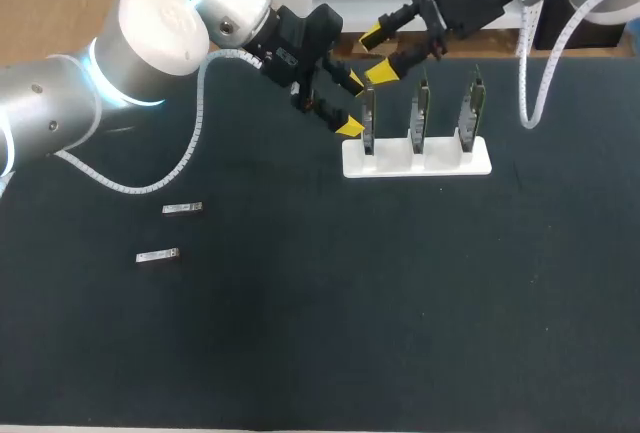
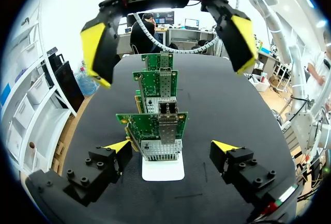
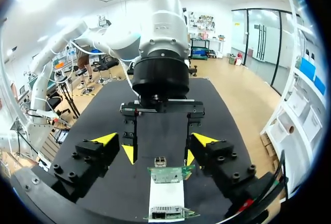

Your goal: Pick up the optical module with the left hand, and insert it into the network port with the right hand.

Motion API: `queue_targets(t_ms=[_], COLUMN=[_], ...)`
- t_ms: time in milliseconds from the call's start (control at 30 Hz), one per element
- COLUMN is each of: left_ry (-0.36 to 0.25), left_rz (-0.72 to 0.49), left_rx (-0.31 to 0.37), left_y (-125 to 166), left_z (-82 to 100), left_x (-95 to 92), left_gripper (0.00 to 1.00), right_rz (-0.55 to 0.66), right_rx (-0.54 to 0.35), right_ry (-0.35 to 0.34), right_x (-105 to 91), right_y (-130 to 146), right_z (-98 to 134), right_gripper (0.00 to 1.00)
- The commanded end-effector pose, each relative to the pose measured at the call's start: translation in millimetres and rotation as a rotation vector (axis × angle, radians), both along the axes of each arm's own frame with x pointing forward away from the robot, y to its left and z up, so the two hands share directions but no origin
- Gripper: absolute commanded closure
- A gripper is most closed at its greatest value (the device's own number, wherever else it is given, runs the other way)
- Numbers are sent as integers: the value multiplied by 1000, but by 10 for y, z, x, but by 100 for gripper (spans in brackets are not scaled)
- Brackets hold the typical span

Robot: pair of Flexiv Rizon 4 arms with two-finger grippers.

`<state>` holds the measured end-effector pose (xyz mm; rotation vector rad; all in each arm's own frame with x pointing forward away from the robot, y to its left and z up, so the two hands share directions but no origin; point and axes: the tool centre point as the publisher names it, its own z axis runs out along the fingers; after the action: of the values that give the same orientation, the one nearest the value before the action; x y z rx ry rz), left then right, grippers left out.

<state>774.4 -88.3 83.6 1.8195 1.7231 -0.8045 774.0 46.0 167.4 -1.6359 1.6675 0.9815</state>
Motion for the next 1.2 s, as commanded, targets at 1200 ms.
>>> queue_targets(t_ms=[1200], left_ry=[1], left_rz=[0], left_rx=[3], left_y=[-4], left_z=[3], left_x=[5], left_gripper=[0], right_rz=[-4], right_rx=[-59], right_ry=[32], right_x=[81], right_y=[-9], right_z=[-262], right_gripper=[100])
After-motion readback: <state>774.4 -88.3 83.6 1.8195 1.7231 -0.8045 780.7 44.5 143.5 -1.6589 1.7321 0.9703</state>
